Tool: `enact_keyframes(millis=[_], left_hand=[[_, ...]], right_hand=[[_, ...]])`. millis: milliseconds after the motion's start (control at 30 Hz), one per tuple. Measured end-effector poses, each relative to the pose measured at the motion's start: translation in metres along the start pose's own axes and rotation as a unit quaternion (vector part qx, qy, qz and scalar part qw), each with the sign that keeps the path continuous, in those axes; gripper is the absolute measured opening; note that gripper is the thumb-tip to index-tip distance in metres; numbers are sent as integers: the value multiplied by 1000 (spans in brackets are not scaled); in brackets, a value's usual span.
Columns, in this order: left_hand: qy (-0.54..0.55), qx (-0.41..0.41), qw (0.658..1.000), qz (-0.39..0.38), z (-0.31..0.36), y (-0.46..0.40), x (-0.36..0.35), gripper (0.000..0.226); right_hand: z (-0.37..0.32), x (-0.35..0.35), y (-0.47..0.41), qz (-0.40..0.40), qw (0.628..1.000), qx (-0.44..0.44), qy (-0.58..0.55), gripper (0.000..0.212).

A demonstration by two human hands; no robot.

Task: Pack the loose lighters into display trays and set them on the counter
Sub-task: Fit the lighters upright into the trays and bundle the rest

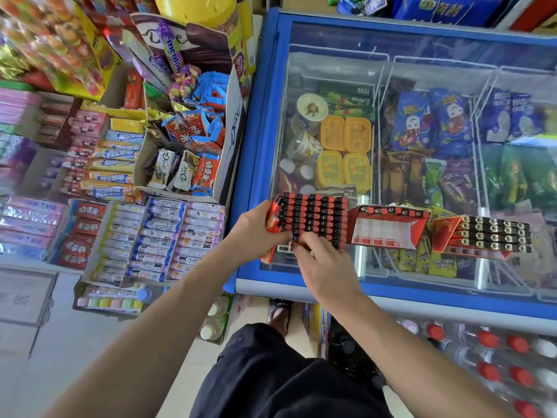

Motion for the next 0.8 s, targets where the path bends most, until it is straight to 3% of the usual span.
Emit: enact_keyframes(millis=[267, 367, 433, 500, 533, 633, 667, 700, 800], left_hand=[[23, 8, 1000, 4, -2, 4, 0, 30], [46, 19, 998, 23, -3, 7, 2, 30], [66, 26, 997, 37, -3, 11, 4, 29], [83, 29, 996, 33, 0, 16, 5, 27], [92, 29, 995, 19, 3, 19, 5, 25], [128, 24, 990, -49, 17, 32, -1, 26], [139, 20, 987, -75, 22, 37, -5, 27], [150, 18, 984, -98, 26, 40, -10, 29], [178, 17, 976, -128, 30, 44, -18, 33]], right_hand=[[2, -1, 4, -12, 1000, -16, -1, 13], [2, 10, -1, 12, 992, -84, -94, 8], [4, 23, -11, 57, 965, -157, -201, 10], [7, 34, -24, 112, 904, -278, -307, 11], [11, 37, -30, 136, 842, -366, -372, 13], [20, 41, -44, 211, 583, -569, -540, 15], [21, 41, -48, 221, 541, -590, -557, 14], [23, 41, -52, 222, 528, -598, -561, 14], [27, 36, -56, 223, 557, -599, -530, 15]])
Point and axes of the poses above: each hand's wrist, its own y-axis away from the middle knuckle, its own x-axis out of the back of the hand, z = x × y, the point moved 3 cm from there along -y, towards the middle knuckle, and after that the axes turned 5 degrees about x, right-handed, at the moved point
